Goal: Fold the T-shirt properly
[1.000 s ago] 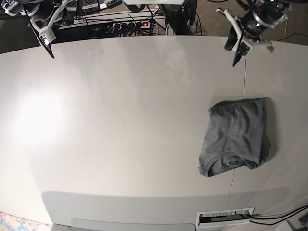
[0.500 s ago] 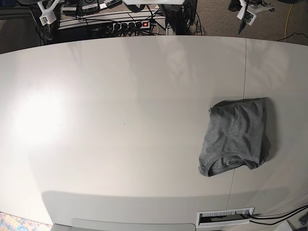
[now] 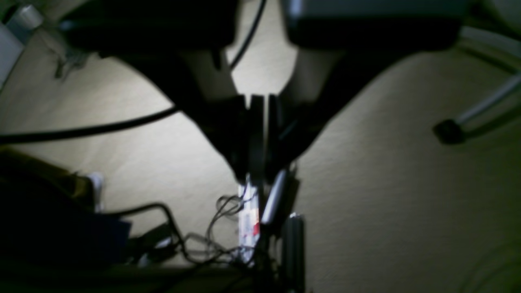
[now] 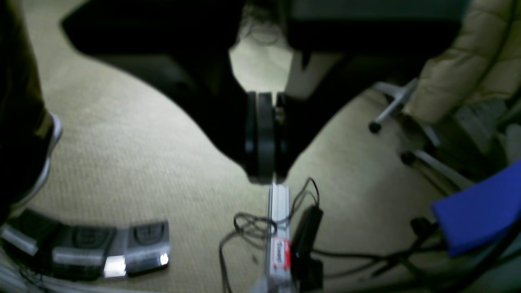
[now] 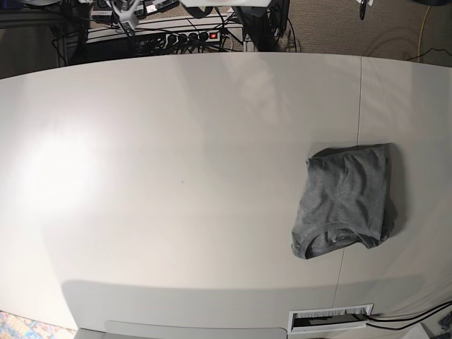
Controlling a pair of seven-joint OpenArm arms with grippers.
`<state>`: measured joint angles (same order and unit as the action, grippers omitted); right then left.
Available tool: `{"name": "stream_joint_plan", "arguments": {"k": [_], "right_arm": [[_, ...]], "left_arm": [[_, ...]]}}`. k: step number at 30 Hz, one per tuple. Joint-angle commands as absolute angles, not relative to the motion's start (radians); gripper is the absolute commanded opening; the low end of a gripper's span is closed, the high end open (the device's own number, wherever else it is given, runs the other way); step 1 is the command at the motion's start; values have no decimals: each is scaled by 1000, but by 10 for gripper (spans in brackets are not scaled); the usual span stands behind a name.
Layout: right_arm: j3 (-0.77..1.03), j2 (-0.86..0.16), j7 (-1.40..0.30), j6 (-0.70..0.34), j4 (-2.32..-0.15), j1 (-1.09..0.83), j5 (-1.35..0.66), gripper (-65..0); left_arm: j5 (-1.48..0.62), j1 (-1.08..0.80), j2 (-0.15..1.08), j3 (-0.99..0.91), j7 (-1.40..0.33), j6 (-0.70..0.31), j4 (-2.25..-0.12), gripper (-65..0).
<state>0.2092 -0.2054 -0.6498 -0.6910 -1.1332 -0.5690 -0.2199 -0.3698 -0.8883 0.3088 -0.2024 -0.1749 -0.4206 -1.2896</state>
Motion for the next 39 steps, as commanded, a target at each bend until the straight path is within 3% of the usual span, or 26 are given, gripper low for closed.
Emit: {"name": "stream_joint_plan", "arguments": {"k": [1, 8, 14, 20, 25, 32, 39], "right_arm": [[192, -216, -603, -698, -1098, -547, -198, -650], [40, -208, -379, -681, -754, -349, -28, -650], [-112, -201, -272, -403, -561, -285, -25, -650], [-224, -117, -214, -138, -488, -282, -30, -650], [-261, -54, -286, -17, -488, -277, -69, -650], [-276, -46, -308, 28, -488, -274, -205, -650], [-276, -33, -307, 28, -488, -263, -217, -650]], "left_arm": [[-375, -873, 313, -205, -139, -440, -1245, -650], [-337, -617, 281, -205, -96, -472, -865, -650], [-332, -480, 265, -205, -96, -469, -682, -650], [-212, -411, 220, -143, -68, -461, -605, -650], [-84, -410, 170, 59, 27, -254, -604, -650], [-56, -409, 77, 268, 27, -105, -604, -650], [-18, -380, 39, 332, 23, -49, -605, -650]]}}
